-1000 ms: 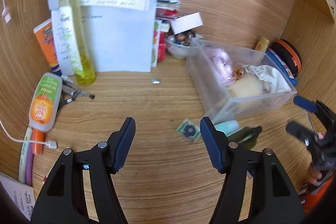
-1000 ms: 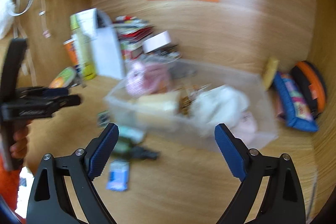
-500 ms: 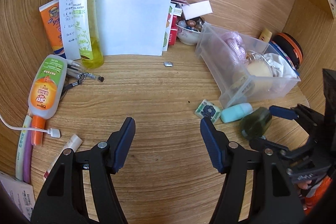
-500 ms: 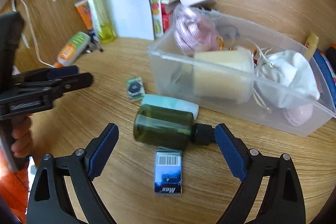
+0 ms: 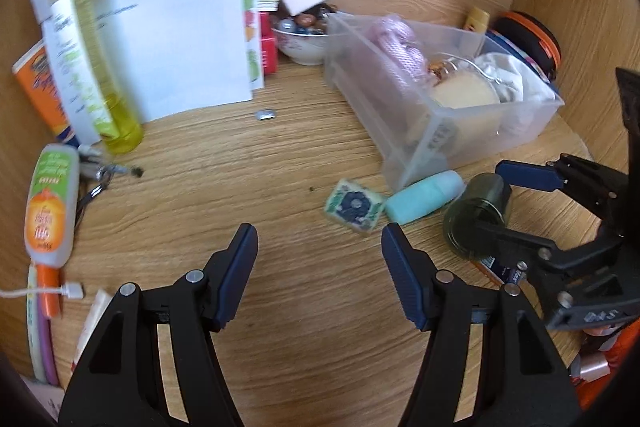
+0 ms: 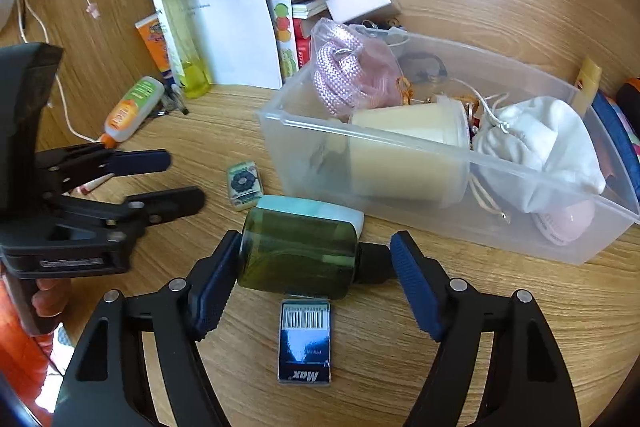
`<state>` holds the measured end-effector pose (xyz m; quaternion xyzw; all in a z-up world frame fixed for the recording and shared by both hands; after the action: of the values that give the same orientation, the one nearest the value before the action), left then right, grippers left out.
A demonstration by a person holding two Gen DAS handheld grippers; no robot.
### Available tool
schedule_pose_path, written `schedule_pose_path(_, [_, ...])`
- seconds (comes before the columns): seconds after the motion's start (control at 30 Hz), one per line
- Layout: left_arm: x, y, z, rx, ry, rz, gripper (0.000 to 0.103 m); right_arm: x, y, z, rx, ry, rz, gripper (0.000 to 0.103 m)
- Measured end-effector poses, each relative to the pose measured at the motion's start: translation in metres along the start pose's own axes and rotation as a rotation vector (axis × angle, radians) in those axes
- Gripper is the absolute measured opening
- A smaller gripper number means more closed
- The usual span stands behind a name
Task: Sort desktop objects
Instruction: 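Grasp the green bottle with the right tool while the left tool grasps the flower-pattern tile, then carry the tile and green bottle into the clear box and release both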
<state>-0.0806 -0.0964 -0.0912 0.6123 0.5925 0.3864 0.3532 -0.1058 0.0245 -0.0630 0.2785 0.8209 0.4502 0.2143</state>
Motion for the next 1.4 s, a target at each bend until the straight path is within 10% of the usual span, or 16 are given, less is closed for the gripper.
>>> schedule_pose_path(0.37, [0.017, -0.026, -0.016, -0.053, -0.027, -0.032, 0.063, 0.021, 0.035, 0.008, 0.072, -0.052, -0.013, 0.072])
schedule_pose_path(0.53, [0.017, -0.030, -0.018, -0.058, -0.015, -0.036, 0.038, 0.037, 0.047, 0.011, 0.093, -0.086, -0.021, 0.072])
schedule_pose_path(0.73, [0.013, -0.034, -0.015, -0.065, 0.006, -0.057, 0.034, 0.051, 0.055, 0.013, 0.110, -0.115, -0.031, 0.072])
schedule_pose_path(1.4, [0.017, 0.040, -0.031, 0.163, 0.079, -0.138, 0.034, 0.084, 0.100, 0.001, 0.241, -0.146, 0.018, 0.072])
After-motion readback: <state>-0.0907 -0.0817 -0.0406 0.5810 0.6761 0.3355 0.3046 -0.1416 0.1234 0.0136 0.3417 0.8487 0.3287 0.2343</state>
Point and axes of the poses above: each gripper's, at about its wrist camera, not at the fingertips, and y roughly against the way its jaws point, x to its right, z to its underside, the point moved 6 cm from there along -y, roughly the way its jaws point, and after that the axes turned 12 degrees about -x, right-handed, at the moved point
